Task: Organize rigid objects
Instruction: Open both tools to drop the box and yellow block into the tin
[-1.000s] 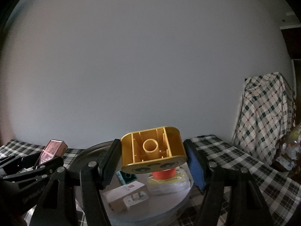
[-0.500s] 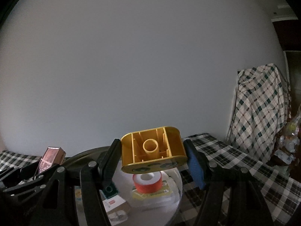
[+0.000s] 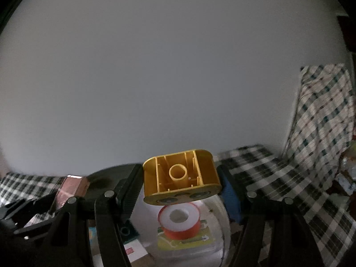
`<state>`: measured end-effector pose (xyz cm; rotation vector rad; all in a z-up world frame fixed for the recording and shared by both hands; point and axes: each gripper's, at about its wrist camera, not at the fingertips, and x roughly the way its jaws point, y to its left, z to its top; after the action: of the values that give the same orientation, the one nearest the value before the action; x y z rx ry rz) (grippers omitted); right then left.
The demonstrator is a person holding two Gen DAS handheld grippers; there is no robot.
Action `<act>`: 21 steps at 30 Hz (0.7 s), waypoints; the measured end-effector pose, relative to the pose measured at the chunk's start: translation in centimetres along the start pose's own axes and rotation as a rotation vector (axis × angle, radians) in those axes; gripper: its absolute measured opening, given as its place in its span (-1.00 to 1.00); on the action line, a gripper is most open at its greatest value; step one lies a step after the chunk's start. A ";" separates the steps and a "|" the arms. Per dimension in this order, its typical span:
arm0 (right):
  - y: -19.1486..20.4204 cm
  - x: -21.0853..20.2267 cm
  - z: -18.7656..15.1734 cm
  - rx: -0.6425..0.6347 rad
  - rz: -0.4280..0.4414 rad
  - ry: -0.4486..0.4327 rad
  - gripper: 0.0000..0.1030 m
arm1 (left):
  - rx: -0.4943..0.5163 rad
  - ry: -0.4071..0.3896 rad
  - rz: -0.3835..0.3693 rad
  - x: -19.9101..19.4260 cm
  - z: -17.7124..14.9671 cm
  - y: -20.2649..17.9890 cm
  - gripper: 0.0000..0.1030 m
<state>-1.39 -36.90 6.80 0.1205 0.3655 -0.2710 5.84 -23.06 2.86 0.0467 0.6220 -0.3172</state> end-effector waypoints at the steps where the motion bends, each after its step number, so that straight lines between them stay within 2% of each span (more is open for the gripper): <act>1: -0.1 0.3 0.0 0.010 0.011 0.015 0.34 | 0.004 0.007 0.004 0.2 0.1 -0.1 -0.11; 4: -0.5 1.3 0.1 0.043 0.061 0.075 0.35 | 0.003 0.039 0.014 0.8 0.4 -0.3 -0.10; 5: -0.6 1.7 0.1 0.048 0.076 0.094 0.35 | 0.000 0.055 0.017 1.1 0.3 -0.3 -0.04; 6: -0.7 1.9 0.0 0.056 0.089 0.108 0.35 | 0.004 0.067 0.018 1.3 0.3 -0.4 0.30; 7: -0.9 2.1 0.0 0.072 0.112 0.124 0.40 | 0.004 0.073 0.023 1.5 0.2 -0.4 0.54; 8: -1.1 2.3 -0.1 0.083 0.130 0.134 0.55 | -0.004 0.068 0.038 1.5 0.1 -0.3 0.97; 10: -1.7 2.5 -0.2 0.123 0.176 0.153 0.71 | -0.019 0.033 0.050 0.9 0.1 -0.2 0.99; 13: -2.6 2.2 -0.4 0.189 0.218 0.142 0.78 | -0.036 0.020 0.061 0.5 0.3 0.1 0.99; 17: -3.7 2.3 -0.3 0.279 0.279 0.147 0.79 | -0.032 0.054 0.117 0.8 0.0 0.6 0.99; 21: -5.1 1.6 -0.4 0.372 0.286 0.108 0.79 | -0.080 0.025 0.095 -0.1 -0.5 1.2 0.99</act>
<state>-1.54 -42.08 5.46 0.5504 0.3967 -0.0466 5.80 -21.83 2.48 0.0034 0.6547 -0.2001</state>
